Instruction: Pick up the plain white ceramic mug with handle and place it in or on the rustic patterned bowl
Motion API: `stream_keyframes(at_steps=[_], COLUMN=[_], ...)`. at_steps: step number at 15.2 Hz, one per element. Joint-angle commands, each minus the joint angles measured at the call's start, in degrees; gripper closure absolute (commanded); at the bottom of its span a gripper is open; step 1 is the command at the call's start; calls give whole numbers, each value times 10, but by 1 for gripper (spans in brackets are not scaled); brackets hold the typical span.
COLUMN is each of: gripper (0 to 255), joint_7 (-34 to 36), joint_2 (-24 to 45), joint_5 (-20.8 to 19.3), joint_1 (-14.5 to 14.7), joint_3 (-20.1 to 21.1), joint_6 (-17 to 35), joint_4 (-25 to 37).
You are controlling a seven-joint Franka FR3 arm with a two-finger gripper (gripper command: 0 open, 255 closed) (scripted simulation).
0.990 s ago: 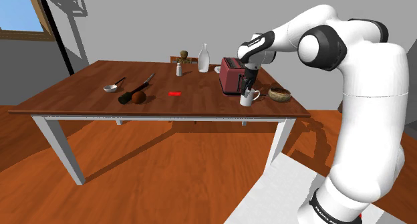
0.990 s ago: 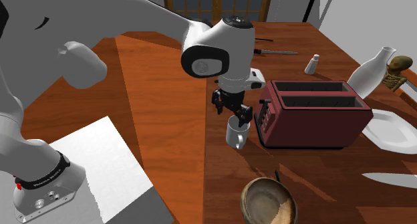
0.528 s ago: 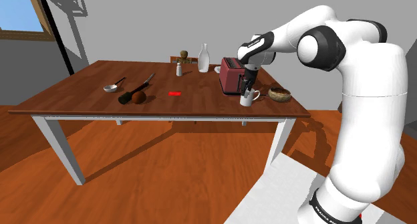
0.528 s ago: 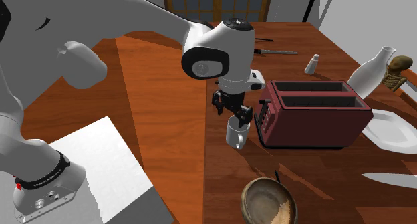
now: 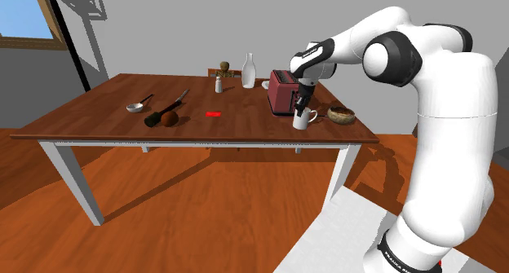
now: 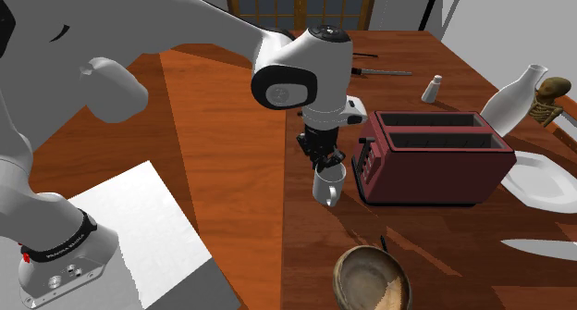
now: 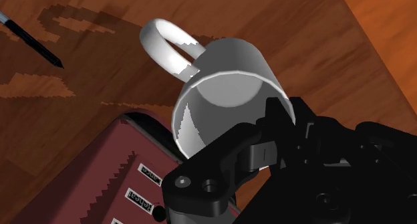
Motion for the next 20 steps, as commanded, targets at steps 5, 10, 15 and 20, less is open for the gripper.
stream_keyframes(at_steps=[5,10,15,20], gripper=[255,255,255,255], joint_7=[3,8,14,18], joint_2=[-6,-20,-31,-39], joint_5=[-4,-11,-18,-23], joint_1=[1,2,3,3], joint_3=[-2,-5,-7,-10], joint_6=[-13,-45,-79,-114], joint_4=[7,27,51,79])
